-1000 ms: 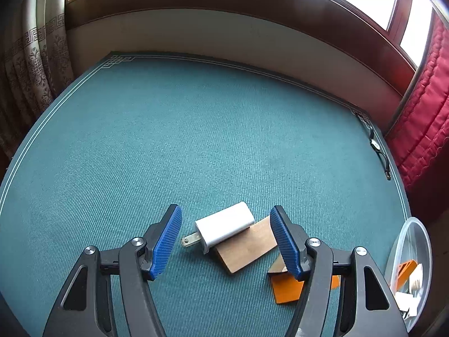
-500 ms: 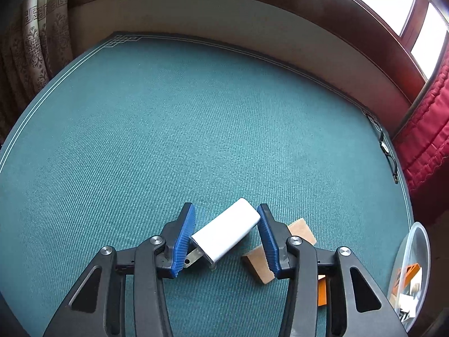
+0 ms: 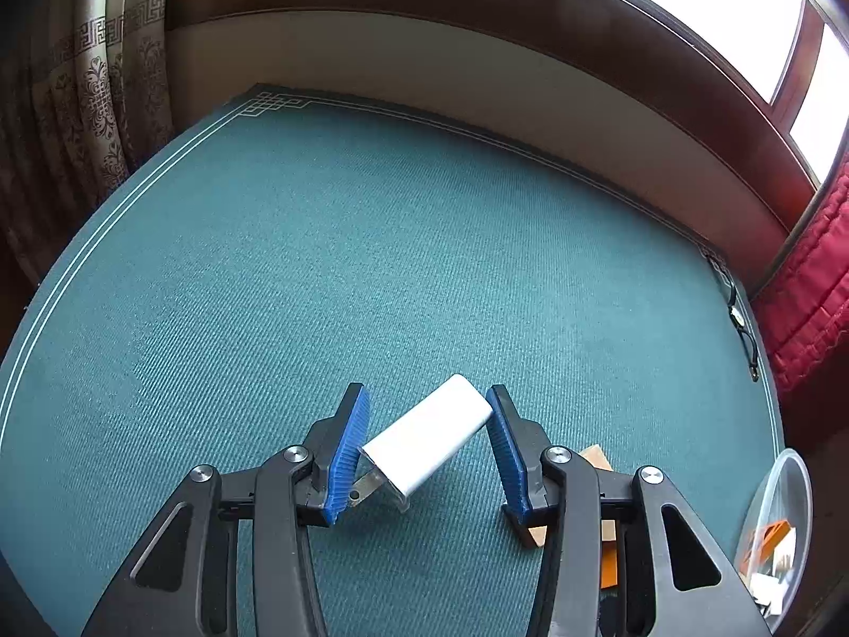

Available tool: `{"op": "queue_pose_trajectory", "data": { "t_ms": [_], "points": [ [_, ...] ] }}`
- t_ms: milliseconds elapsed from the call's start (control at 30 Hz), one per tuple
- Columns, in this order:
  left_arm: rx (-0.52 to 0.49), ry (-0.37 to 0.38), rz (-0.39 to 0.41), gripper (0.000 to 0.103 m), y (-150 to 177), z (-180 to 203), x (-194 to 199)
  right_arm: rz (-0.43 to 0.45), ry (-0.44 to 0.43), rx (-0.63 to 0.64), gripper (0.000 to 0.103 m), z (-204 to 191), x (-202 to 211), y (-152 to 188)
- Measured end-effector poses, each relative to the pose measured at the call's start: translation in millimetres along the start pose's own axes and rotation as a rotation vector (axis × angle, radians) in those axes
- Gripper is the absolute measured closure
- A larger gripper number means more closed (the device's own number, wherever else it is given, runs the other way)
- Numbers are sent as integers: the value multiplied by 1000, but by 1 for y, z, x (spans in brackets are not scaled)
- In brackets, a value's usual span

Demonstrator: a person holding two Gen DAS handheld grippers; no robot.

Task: Organize rigid objects
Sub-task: 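Grasp the orange-and-black striped triangle with the right gripper while the left gripper holds the charger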

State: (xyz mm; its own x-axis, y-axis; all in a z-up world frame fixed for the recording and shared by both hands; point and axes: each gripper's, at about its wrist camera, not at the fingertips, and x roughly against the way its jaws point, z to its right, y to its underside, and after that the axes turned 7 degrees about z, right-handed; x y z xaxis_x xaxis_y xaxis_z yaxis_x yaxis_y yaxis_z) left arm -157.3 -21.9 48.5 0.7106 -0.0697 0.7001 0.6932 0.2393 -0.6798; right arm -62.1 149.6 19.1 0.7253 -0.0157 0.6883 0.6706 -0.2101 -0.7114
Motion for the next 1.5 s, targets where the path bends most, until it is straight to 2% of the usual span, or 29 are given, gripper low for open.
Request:
{"op": "queue_pose_trajectory", "data": {
  "t_ms": [167, 433, 767, 933, 1133, 1333, 1433, 1500],
  "points": [
    [5, 12, -5, 56, -1, -1, 0, 8, 56, 22, 16, -1, -5, 1],
    [8, 24, -6, 56, -1, 0, 2, 12, 79, 41, 15, -2, -9, -3],
    [12, 35, -9, 57, 0, 2, 4, 2, 166, 23, 15, 25, -7, -6],
    [7, 44, 0, 56, -1, 5, 9, 3, 133, 14, 15, 20, -4, -6],
    [12, 51, 3, 56, -3, 6, 11, 11, 107, 64, 15, -6, -10, -10],
    [9, 60, 6, 56, -3, 8, 12, 9, 136, 51, 33, -10, -25, -21],
    [-7, 53, 12, 56, -1, 12, 13, 17, 150, 50, 46, -8, -25, -23],
    [-10, 60, 8, 56, 0, 13, 12, 21, 153, 56, 59, -8, -24, -22]
  ]
}}
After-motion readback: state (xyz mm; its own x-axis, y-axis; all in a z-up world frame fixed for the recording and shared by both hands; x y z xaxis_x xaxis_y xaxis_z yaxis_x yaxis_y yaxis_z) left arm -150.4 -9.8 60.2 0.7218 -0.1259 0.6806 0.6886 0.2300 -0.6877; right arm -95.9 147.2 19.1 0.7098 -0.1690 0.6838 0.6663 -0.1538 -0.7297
